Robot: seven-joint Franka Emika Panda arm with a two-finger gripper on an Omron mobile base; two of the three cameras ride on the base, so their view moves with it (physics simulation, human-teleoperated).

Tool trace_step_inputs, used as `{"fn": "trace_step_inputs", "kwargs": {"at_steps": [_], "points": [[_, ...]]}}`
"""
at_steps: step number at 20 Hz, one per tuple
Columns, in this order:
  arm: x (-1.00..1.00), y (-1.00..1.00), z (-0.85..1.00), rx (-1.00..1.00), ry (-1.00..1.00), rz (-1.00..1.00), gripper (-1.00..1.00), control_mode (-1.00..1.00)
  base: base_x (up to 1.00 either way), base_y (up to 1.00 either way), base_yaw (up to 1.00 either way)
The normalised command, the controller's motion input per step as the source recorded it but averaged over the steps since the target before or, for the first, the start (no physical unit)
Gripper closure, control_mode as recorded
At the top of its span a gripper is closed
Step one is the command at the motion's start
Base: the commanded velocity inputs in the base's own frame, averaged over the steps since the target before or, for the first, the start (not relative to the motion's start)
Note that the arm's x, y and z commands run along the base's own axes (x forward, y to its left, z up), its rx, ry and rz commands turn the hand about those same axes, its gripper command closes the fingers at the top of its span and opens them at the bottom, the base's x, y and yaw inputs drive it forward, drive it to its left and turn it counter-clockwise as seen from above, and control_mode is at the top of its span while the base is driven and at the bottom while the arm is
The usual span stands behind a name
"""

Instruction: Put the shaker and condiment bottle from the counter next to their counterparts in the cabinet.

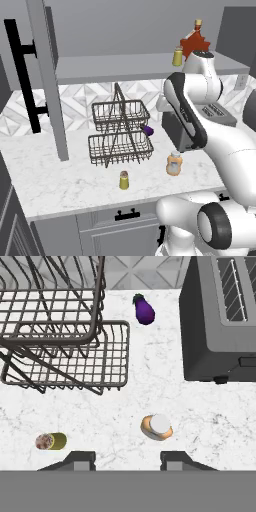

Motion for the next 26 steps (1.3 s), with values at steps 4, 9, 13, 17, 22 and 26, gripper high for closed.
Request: {"fn": "trace_step_inputs", "kwargs": {"at_steps": [4, 9, 13, 17, 22, 26], "points": [[-0.17, 0.0, 0.0, 0.0, -0.04, 0.0, -1.0, -1.0, 0.0, 0.0, 0.0], [0.0, 0.0, -0.15, -0.02, 0.0, 0.0, -1.0, -1.0, 0.0, 0.0, 0.0], [-0.3, -0.07, -0.34, 0.0, -0.05, 0.05, -1.0, -1.0, 0.0, 0.0, 0.0], [-0.55, -0.31, -0.31, 0.0, -0.13, 0.15, -1.0, -1.0, 0.0, 0.0, 0.0], [-0.58, -0.25, -0.26, 0.0, -0.19, 0.16, -1.0, -1.0, 0.0, 0.0, 0.0], [-0.26, -0.25, -0.18, 0.0, -0.15, 0.17, -1.0, -1.0, 0.0, 0.0, 0.0]]}}
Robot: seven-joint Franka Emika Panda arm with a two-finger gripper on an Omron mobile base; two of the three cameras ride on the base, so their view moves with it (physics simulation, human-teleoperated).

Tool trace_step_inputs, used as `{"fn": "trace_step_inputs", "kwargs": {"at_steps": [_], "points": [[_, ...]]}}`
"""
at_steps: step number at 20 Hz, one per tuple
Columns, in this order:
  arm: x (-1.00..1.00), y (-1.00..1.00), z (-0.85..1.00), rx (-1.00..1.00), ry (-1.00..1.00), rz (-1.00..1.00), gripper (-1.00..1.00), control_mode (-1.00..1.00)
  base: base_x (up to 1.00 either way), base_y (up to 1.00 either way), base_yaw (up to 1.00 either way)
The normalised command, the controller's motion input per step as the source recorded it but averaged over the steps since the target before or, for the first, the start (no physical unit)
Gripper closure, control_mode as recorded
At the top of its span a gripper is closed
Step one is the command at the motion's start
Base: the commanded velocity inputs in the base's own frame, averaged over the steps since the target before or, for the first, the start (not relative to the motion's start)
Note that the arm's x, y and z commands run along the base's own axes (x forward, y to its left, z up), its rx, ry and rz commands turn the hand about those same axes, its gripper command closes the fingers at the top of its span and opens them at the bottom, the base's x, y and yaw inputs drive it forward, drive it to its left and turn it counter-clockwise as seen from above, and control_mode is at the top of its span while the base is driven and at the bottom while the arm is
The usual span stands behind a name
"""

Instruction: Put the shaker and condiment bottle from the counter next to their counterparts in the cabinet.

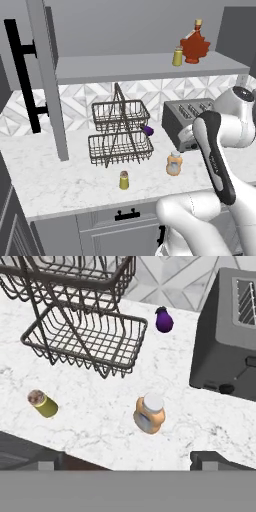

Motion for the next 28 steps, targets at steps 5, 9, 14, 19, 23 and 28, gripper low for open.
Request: {"fn": "trace_step_inputs", "kwargs": {"at_steps": [5, 9, 14, 19, 23, 28], "points": [[-0.07, -0.3, -0.1, 0.0, -0.1, 0.13, -1.0, -1.0, 0.0, 0.0, 0.0], [0.0, -0.32, -0.2, 0.0, 0.0, 0.12, -1.0, -1.0, 0.0, 0.0, 0.0], [0.0, -0.09, -0.17, 0.01, 0.06, 0.07, -1.0, -1.0, 0.0, 0.0, 0.0], [0.0, 0.0, -0.14, 0.01, 0.1, 0.09, -1.0, -1.0, 0.0, 0.0, 0.0], [0.09, 0.02, -0.13, 0.0, 0.07, 0.0, -1.0, -1.0, 0.0, 0.0, 0.0], [0.08, 0.0, -0.08, 0.0, 0.1, 0.0, -1.0, -1.0, 0.0, 0.0, 0.0]]}}
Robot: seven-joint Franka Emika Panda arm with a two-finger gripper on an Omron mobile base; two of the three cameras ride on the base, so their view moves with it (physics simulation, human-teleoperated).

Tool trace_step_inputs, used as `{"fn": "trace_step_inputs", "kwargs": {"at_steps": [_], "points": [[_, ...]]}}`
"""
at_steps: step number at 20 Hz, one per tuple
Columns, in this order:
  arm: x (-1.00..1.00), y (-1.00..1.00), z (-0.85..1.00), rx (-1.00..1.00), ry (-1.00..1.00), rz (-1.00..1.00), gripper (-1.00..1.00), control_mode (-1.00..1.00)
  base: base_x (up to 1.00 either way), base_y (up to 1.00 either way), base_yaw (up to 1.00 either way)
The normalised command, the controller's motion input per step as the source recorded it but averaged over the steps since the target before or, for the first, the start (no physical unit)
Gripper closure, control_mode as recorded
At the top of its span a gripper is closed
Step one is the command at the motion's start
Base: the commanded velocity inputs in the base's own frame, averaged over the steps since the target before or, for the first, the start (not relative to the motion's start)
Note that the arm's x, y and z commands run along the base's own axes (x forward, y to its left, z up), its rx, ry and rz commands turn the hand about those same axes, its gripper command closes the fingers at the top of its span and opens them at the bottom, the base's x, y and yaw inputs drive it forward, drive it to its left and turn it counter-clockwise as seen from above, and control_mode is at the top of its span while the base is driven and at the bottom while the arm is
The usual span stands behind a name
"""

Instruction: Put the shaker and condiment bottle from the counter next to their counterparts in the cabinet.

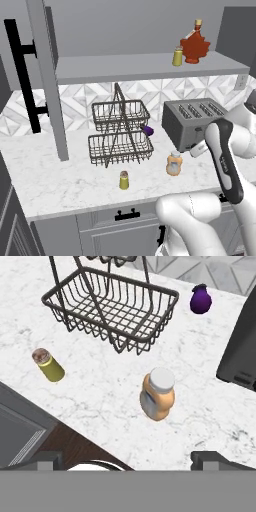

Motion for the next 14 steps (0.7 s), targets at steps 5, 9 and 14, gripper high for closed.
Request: {"fn": "trace_step_inputs", "kwargs": {"at_steps": [5, 9, 14], "points": [[0.04, 0.0, -0.17, 0.0, 0.0, 0.0, -1.0, -1.0, 0.0, 0.0, 0.0], [0.16, 0.0, -0.21, 0.0, 0.0, 0.0, -1.0, -1.0, 0.0, 0.0, 0.0], [0.26, 0.0, -0.22, 0.0, 0.01, 0.0, -1.0, -1.0, 0.0, 0.0, 0.0]]}}
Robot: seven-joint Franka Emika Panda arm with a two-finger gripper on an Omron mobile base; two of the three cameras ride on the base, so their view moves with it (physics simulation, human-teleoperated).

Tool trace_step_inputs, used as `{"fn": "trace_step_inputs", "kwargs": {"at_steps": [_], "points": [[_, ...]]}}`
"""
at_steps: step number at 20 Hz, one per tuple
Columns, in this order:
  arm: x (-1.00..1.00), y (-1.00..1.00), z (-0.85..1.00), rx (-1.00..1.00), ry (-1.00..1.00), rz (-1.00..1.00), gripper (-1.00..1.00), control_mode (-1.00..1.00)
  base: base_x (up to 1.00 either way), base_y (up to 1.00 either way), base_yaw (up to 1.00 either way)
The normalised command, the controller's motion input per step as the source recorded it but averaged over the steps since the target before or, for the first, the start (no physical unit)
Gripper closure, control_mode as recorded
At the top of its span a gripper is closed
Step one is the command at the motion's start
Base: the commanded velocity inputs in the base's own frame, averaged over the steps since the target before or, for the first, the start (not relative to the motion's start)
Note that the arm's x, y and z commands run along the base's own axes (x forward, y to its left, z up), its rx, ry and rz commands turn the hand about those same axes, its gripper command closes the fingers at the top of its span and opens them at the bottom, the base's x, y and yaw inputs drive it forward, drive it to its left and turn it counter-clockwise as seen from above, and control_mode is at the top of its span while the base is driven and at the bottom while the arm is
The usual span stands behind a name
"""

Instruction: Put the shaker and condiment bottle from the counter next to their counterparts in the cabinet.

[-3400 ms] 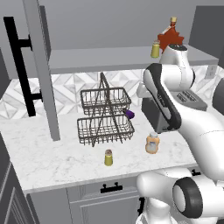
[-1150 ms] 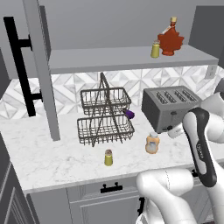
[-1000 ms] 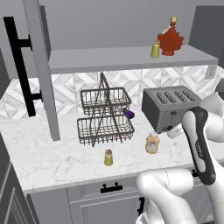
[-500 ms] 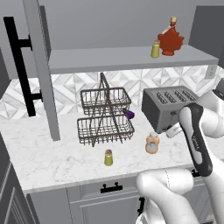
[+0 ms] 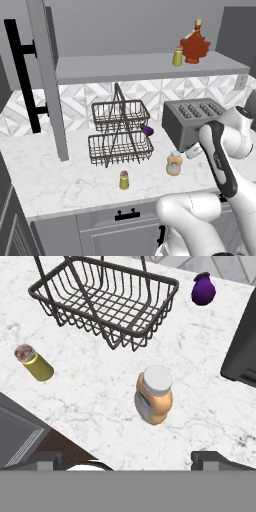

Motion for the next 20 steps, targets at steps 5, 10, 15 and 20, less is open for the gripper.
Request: {"fn": "trace_step_inputs", "kwargs": {"at_steps": [5, 10, 15, 20], "points": [[0.29, 0.0, -0.24, 0.0, 0.06, 0.0, -1.0, -1.0, 0.0, 0.0, 0.0], [0.24, 0.0, -0.22, 0.0, 0.07, 0.0, -1.0, -1.0, 0.0, 0.0, 0.0], [0.22, 0.0, -0.23, 0.0, 0.06, 0.0, -1.0, -1.0, 0.0, 0.0, 0.0], [0.2, 0.0, -0.27, 0.0, 0.06, 0.0, -1.0, -1.0, 0.0, 0.0, 0.0]]}}
